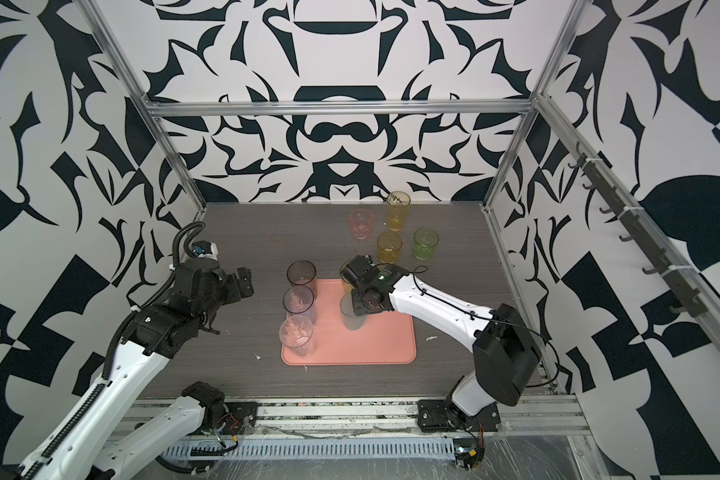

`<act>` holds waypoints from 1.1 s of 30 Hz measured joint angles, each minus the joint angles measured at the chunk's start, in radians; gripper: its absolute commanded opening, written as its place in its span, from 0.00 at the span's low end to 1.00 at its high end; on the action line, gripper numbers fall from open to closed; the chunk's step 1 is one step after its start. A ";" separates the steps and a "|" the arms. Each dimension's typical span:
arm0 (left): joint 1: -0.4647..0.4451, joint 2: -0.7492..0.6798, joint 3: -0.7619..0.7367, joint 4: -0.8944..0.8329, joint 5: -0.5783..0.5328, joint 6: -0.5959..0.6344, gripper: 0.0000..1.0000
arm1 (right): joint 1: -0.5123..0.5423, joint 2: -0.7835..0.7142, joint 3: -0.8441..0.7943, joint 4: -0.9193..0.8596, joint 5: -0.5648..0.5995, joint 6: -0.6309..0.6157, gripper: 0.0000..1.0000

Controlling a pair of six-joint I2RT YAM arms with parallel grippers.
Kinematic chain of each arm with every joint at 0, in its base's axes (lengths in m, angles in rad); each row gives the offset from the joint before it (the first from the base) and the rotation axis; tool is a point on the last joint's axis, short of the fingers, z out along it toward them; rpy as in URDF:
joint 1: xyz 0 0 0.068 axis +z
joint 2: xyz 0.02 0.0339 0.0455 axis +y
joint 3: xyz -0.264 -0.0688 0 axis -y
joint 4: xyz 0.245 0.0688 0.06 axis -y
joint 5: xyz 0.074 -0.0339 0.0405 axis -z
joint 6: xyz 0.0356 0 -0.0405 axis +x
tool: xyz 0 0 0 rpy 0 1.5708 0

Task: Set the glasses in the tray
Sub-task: 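Lower the teal glass onto the tray beside the green glass, then open the right gripper to release the teal glass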

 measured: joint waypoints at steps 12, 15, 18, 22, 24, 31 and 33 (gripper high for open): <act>0.000 0.000 0.000 0.000 0.000 0.000 0.99 | 0.000 0.022 0.026 0.013 -0.003 0.007 0.21; 0.000 0.000 0.000 0.000 0.000 0.000 0.99 | 0.000 0.022 0.034 0.013 -0.003 0.007 0.23; 0.000 0.000 0.000 0.000 0.000 0.000 0.99 | 0.000 0.022 0.044 0.008 -0.003 0.007 0.24; 0.000 0.000 0.000 0.000 0.000 0.000 0.99 | 0.000 0.022 0.062 -0.001 -0.002 0.006 0.25; 0.000 -0.001 0.000 0.000 0.000 0.000 0.99 | 0.000 0.021 0.072 -0.007 -0.001 0.006 0.26; 0.000 -0.009 0.000 0.000 0.000 0.000 0.99 | 0.000 0.001 0.098 -0.040 0.024 -0.002 0.27; 0.000 -0.011 0.000 0.000 0.000 0.000 0.99 | 0.000 -0.017 0.101 -0.052 0.034 -0.005 0.27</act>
